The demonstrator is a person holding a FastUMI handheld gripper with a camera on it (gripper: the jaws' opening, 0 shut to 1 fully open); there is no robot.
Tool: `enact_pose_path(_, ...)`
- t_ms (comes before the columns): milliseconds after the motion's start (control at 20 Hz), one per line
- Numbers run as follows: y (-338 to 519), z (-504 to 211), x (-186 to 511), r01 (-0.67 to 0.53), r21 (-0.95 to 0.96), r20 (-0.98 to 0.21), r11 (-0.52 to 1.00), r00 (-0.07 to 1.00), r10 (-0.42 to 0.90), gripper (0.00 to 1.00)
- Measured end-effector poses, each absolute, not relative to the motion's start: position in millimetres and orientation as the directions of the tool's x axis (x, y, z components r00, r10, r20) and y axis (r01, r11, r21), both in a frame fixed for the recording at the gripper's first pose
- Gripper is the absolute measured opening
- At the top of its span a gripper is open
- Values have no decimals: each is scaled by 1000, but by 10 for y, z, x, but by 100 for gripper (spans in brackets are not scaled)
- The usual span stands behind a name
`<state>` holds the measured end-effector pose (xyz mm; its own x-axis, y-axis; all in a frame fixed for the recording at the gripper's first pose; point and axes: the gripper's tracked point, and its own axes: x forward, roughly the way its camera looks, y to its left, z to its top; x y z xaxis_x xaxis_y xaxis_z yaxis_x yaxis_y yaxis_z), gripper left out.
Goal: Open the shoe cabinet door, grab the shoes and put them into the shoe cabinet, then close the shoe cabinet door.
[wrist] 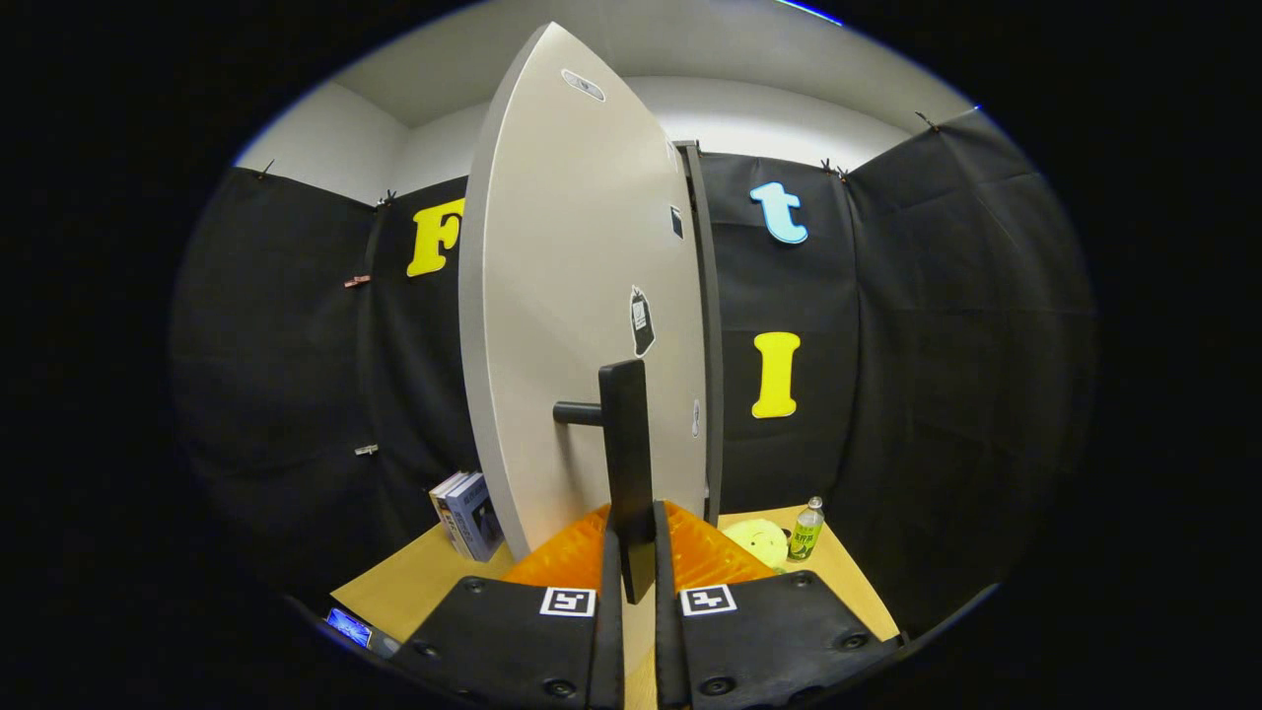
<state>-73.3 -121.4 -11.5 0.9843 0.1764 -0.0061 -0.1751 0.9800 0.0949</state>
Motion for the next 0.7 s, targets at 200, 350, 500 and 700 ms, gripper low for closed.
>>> enact_pose_path(200, -1367, -99, -713, -134, 129, -2, 982, 991, 136, 16)
enact_pose_path(350, -1485, -106, -700, -100, 129, -2, 987, 995, 101, 16)
enact_pose_path(500, -1638, -92, -692, -55, 126, 0, 991, 998, 56, 13)
enact_pose_path(700, -1812, -82, -672, -7, 131, 11, 991, 1000, 5, 10)
